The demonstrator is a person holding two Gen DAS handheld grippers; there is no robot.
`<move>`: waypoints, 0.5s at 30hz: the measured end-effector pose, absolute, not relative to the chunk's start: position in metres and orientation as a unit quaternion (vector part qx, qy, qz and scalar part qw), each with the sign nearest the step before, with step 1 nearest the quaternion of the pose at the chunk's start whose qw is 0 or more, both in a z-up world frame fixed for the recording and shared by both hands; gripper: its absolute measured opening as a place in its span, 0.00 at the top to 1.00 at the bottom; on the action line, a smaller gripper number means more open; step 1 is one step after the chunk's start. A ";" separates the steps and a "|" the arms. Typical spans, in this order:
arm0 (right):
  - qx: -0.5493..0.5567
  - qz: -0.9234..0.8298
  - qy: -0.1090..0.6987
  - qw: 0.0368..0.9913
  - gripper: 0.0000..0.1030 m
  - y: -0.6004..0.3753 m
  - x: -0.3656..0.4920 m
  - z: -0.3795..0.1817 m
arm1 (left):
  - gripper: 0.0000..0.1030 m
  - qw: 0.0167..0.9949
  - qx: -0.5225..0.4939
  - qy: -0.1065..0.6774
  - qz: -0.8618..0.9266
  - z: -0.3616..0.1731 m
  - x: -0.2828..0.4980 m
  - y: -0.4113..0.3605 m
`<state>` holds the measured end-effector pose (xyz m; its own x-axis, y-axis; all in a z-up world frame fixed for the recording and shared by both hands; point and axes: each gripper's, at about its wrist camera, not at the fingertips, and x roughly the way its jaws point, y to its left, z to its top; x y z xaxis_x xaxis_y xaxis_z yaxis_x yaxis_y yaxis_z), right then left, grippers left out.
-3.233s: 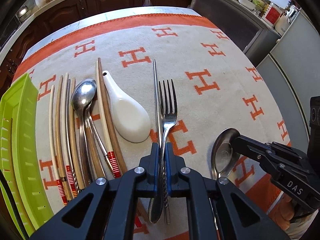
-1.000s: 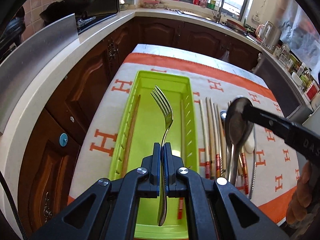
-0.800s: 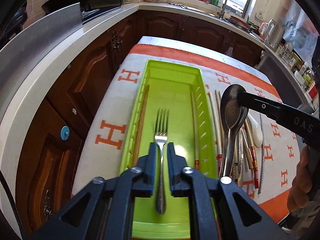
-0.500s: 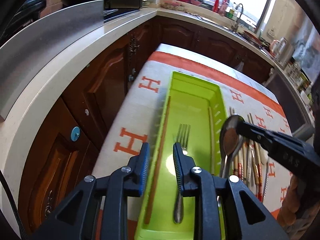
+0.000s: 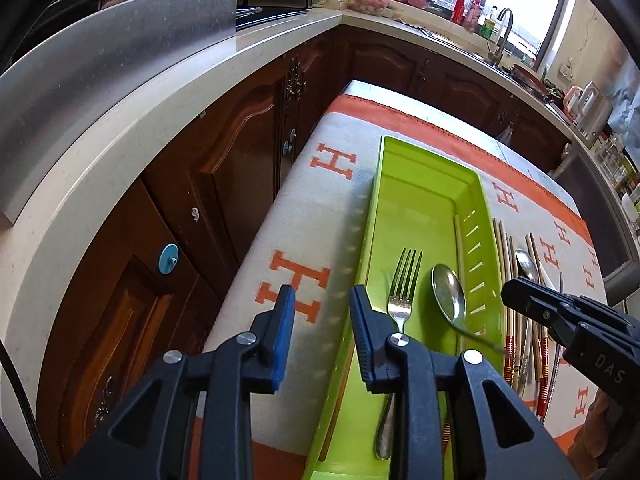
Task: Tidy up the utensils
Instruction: 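Lower the fork into the green tray with the left tool while the right tool places the spoon beside it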
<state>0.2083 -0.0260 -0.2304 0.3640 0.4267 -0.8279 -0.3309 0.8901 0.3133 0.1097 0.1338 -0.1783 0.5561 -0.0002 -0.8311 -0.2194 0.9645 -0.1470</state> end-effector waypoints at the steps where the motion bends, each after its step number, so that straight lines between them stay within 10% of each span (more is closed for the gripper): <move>1: 0.048 0.229 0.515 0.824 0.90 -0.028 0.207 -0.229 | 0.74 0.874 -0.118 0.467 0.063 -0.178 0.110 0.134; 15: 0.055 0.206 0.504 0.837 0.90 -0.069 0.180 -0.211 | 0.74 0.878 -0.110 0.463 0.053 -0.166 0.106 0.119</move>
